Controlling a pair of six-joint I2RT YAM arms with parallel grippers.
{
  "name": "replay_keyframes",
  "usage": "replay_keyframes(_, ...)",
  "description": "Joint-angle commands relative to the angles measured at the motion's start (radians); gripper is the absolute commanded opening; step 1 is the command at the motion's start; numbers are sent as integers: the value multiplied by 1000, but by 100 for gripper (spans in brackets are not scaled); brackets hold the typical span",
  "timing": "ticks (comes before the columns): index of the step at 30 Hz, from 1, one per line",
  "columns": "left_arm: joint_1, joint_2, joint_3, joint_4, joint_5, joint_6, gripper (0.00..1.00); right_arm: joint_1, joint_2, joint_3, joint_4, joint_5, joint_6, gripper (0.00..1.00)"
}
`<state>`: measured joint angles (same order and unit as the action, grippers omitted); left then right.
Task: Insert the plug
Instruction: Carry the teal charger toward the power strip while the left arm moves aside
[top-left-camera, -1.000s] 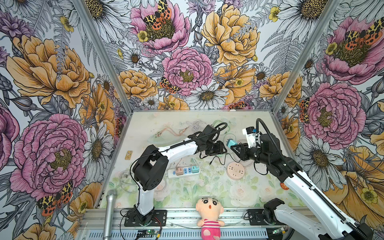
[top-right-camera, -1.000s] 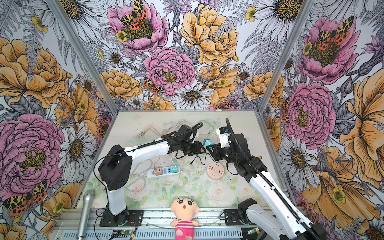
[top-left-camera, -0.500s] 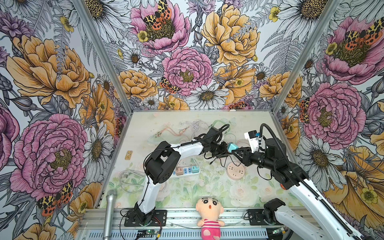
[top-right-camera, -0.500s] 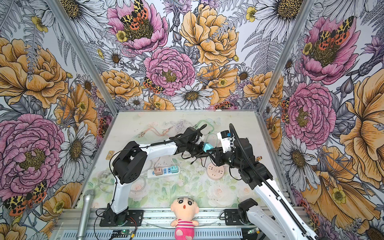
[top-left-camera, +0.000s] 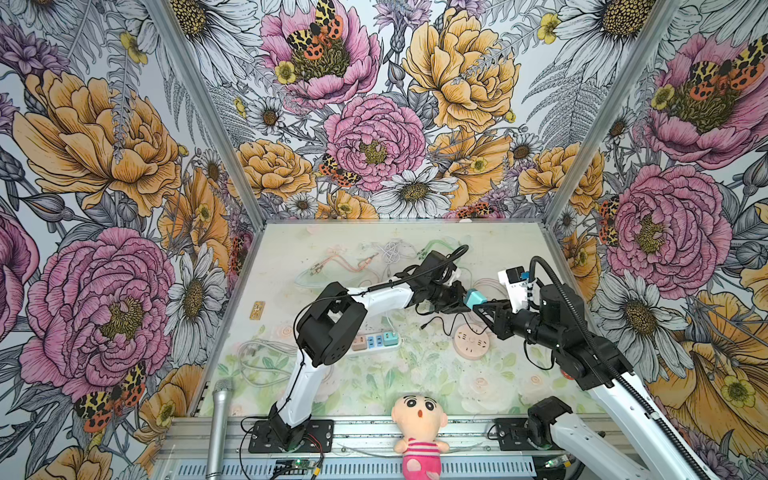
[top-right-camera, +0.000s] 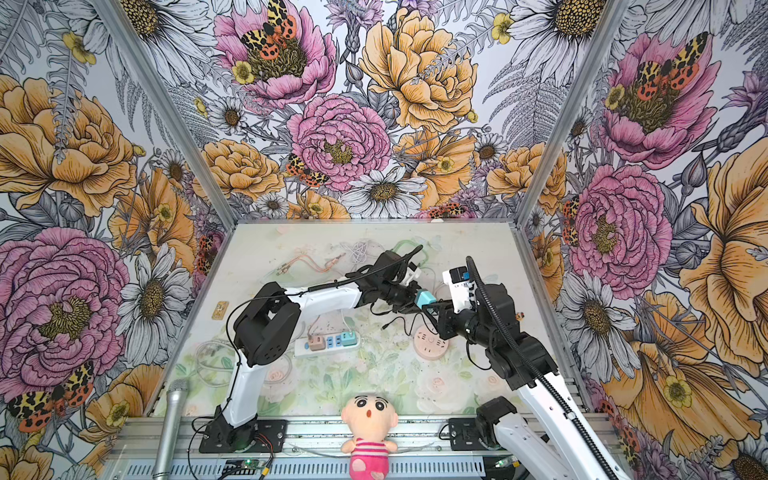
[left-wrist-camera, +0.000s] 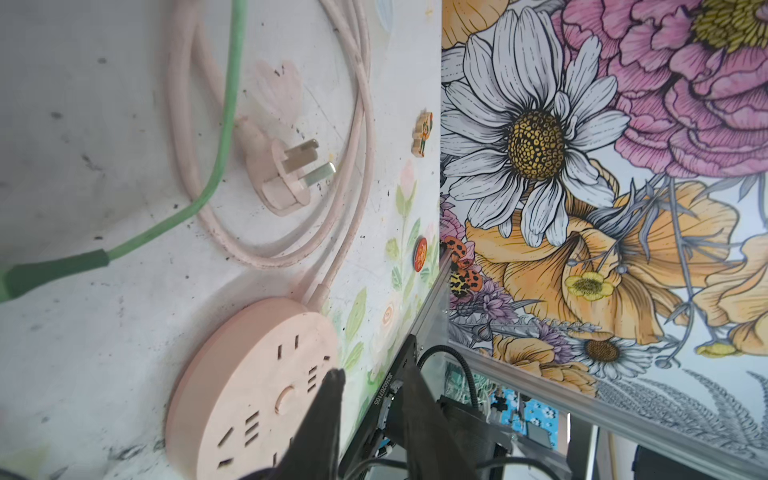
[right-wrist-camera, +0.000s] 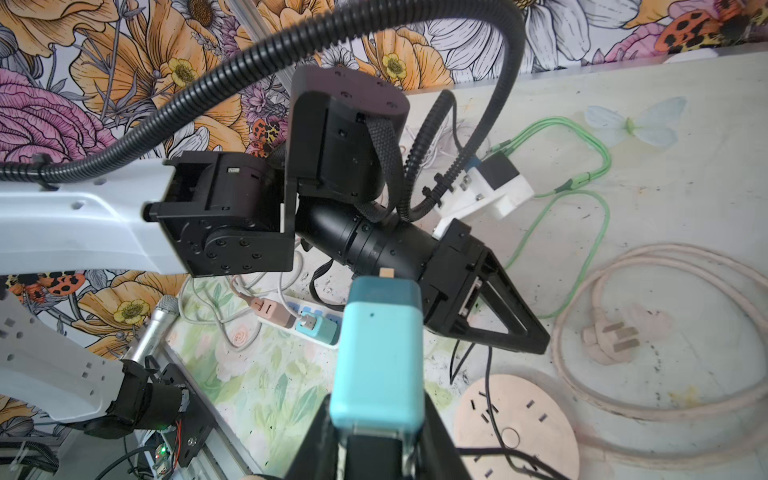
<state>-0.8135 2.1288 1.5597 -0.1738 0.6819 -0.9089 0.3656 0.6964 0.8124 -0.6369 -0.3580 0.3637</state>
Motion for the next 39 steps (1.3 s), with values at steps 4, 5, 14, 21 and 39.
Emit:
replay_keyframes(4,45,-107,-37,-82,-15,82,50,-8,-3,49,-28,63,-46,0)
replay_keyframes(5,43,-123,-59,-85,-19,85,50,-7,5,52,-29,70,-50,0)
replay_keyframes(14,-38,-185,-150,-100,-32,95,50,-8,54,73,-27,120,-60,0)
replay_keyframes(21,-85,-85,-96,-98,-42,49,50,-8,23,61,-26,126,-57,0)
replay_keyframes(39,-56,122,260,64,2,-100,4,-7,-112,43,-81,61,6,0)
